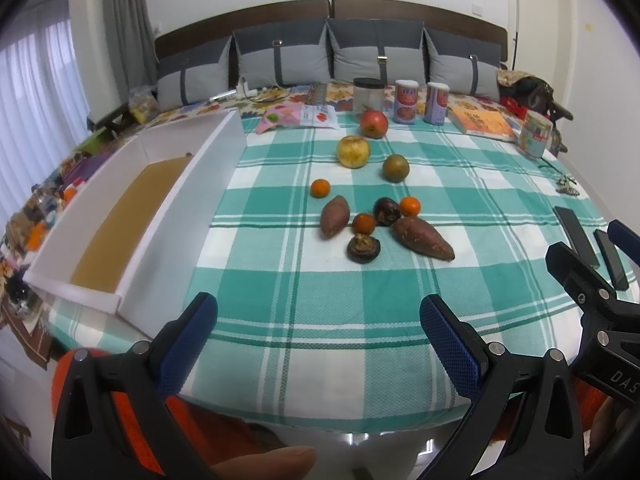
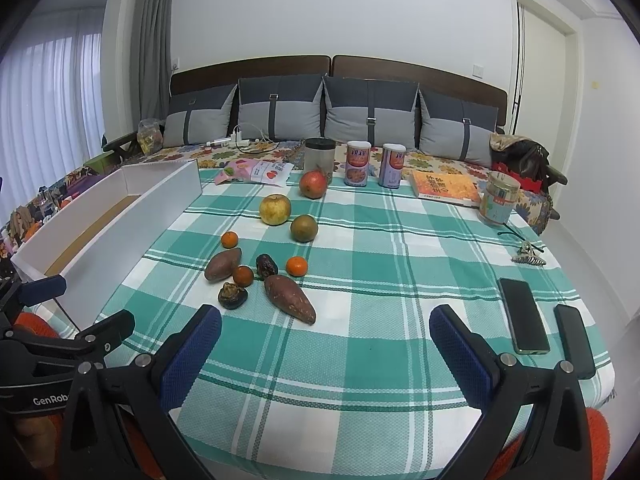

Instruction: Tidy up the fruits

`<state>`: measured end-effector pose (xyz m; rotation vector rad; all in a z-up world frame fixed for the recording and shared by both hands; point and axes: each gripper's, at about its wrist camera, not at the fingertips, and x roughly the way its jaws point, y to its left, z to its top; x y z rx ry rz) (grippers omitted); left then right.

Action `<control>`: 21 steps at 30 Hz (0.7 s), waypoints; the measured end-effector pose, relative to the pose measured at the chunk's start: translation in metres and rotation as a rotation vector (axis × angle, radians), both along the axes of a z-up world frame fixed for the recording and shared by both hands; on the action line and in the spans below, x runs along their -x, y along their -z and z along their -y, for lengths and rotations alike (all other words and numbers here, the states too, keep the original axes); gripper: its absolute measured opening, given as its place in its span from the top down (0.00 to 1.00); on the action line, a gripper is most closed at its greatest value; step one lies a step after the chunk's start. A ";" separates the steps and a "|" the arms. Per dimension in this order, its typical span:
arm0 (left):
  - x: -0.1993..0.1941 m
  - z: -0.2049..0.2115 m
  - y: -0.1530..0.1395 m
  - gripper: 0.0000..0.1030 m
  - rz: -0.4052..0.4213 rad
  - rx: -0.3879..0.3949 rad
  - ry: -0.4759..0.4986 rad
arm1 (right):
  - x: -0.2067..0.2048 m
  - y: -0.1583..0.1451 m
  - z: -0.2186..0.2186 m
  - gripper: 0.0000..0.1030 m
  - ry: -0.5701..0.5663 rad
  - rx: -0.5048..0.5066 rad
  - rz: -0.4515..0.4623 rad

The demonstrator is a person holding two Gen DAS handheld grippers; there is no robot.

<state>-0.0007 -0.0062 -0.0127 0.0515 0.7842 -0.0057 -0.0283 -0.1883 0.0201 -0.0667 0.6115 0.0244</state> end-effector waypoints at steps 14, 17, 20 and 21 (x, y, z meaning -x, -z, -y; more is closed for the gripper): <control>-0.002 -0.002 0.004 0.01 -0.012 0.002 0.003 | 0.000 0.003 -0.003 0.00 -0.013 -0.008 -0.001; -0.006 -0.003 0.008 0.01 -0.025 0.004 0.004 | -0.001 0.006 -0.002 0.00 -0.017 -0.012 -0.002; -0.014 -0.007 0.015 0.01 -0.052 0.020 -0.004 | -0.005 0.012 0.001 0.00 -0.019 -0.019 -0.009; -0.017 -0.009 0.018 0.01 -0.059 0.024 -0.008 | -0.007 0.014 0.002 0.00 -0.017 -0.023 -0.013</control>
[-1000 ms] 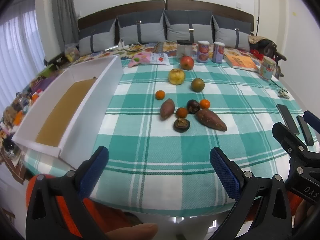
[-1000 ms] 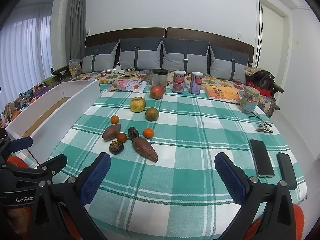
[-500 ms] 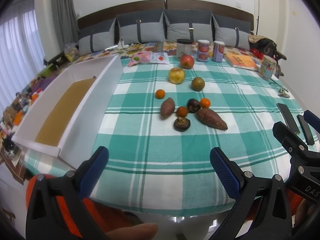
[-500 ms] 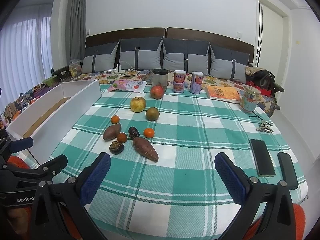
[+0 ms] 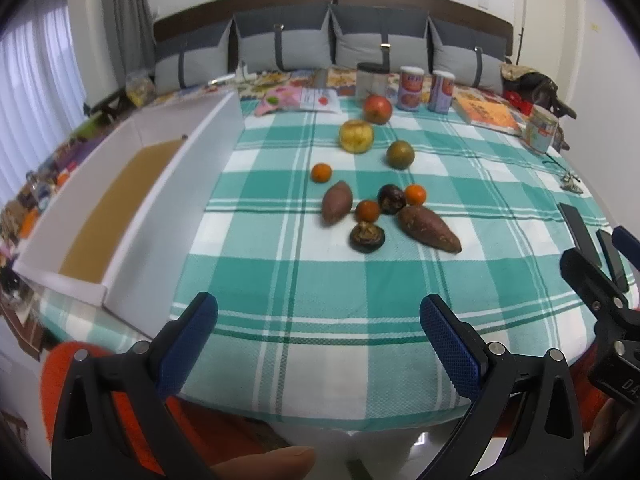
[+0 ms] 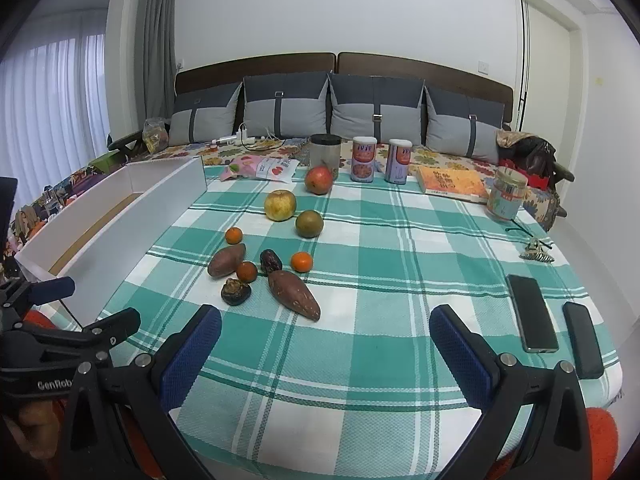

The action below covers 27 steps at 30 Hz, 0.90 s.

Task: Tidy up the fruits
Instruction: 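Grasp the mangosteen with the left tool while the right tool grasps a sweet potato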

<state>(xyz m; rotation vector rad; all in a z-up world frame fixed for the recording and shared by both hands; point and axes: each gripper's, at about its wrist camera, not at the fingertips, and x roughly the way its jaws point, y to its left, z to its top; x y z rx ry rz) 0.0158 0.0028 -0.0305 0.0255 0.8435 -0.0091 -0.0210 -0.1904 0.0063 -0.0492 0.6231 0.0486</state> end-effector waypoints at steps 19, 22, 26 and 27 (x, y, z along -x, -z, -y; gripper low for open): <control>-0.093 0.013 0.083 0.01 -0.183 -0.018 0.090 | -0.085 0.067 0.027 0.00 -0.143 -0.083 -0.257; -0.099 0.015 0.101 0.01 -0.195 -0.064 0.100 | -0.090 0.070 0.034 0.00 -0.120 -0.113 -0.257; -0.096 0.004 0.114 0.00 -0.202 -0.079 0.053 | -0.093 0.072 0.036 0.00 -0.125 -0.137 -0.272; -0.097 -0.004 0.117 0.00 -0.216 -0.006 0.033 | -0.093 0.072 0.034 0.00 -0.132 -0.132 -0.271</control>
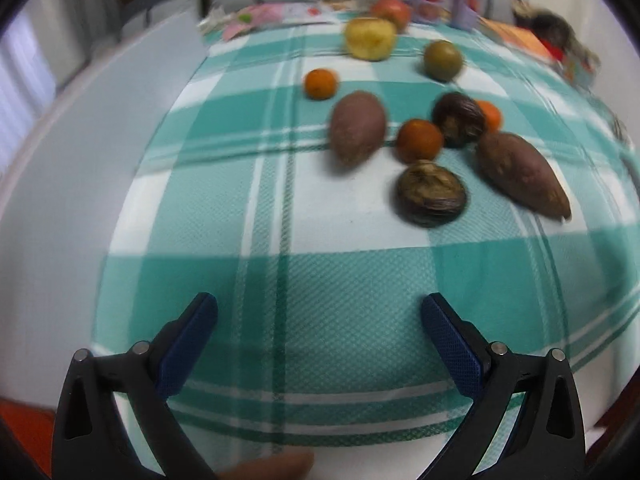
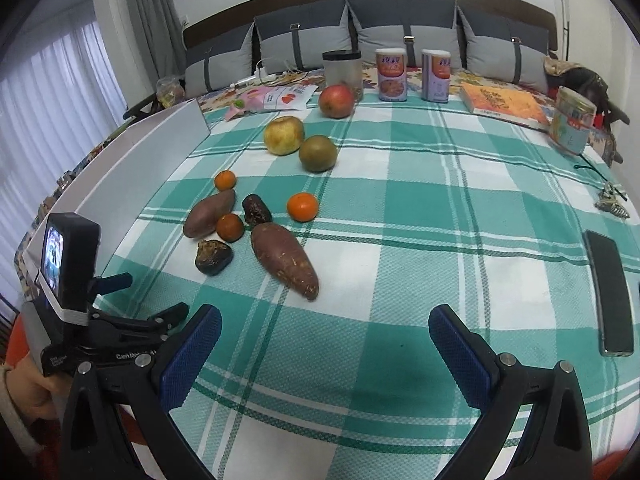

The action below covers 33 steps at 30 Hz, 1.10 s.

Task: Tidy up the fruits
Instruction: 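Grasp the mangosteen with the left tool while the right tool grasps a sweet potato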

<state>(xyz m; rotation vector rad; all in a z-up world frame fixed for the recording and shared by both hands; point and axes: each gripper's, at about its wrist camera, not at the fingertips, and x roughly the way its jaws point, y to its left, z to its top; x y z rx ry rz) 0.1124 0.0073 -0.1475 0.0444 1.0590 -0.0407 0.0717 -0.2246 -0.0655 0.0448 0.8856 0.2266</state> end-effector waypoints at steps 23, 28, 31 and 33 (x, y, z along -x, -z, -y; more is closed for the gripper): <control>-0.028 0.026 -0.027 0.03 0.021 0.163 0.254 | -0.124 0.061 -0.072 0.59 -0.436 0.159 -0.274; -0.035 0.033 -0.023 0.03 0.034 0.158 0.264 | -0.113 0.055 -0.045 0.59 -0.362 0.102 -0.308; -0.039 0.037 -0.020 0.11 0.037 0.149 0.255 | -0.097 0.054 -0.019 0.59 -0.285 0.041 -0.328; -0.043 0.039 -0.015 0.46 0.014 0.136 0.244 | -0.088 0.052 -0.003 0.59 -0.238 0.010 -0.336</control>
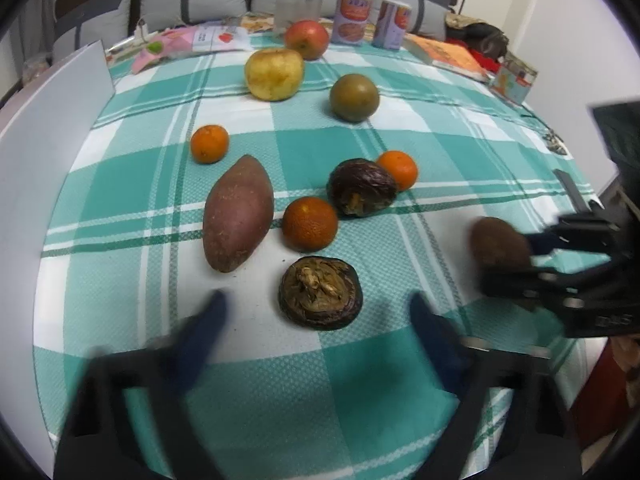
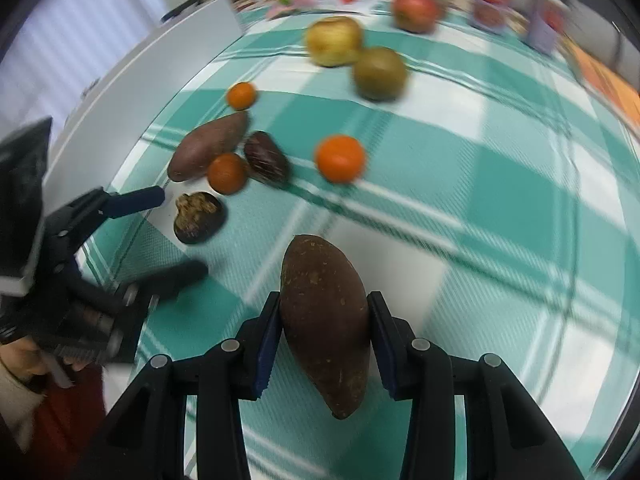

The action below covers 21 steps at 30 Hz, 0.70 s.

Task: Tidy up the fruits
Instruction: 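Grasp the mangosteen with the left tool while the right tool grasps a sweet potato, then carry both fruits into the white box and open both tools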

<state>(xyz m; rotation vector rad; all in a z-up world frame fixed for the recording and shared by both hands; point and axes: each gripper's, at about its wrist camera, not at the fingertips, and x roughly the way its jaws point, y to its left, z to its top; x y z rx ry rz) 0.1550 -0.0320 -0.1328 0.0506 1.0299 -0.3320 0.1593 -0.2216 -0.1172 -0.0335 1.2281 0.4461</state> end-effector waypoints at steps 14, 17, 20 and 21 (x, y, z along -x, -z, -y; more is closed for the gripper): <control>0.052 -0.037 -0.062 0.59 0.017 0.080 0.000 | 0.042 -0.025 0.006 0.59 0.106 -0.166 -0.045; 0.072 -0.079 -0.106 0.59 0.058 0.124 -0.050 | 0.041 -0.048 -0.034 0.59 0.050 -0.226 -0.035; 0.084 -0.142 -0.155 0.59 0.135 0.111 -0.160 | 0.034 -0.083 -0.097 0.59 -0.055 -0.307 -0.016; 0.085 -0.156 -0.163 0.59 0.149 0.100 -0.190 | 0.032 -0.093 -0.116 0.59 -0.086 -0.331 -0.009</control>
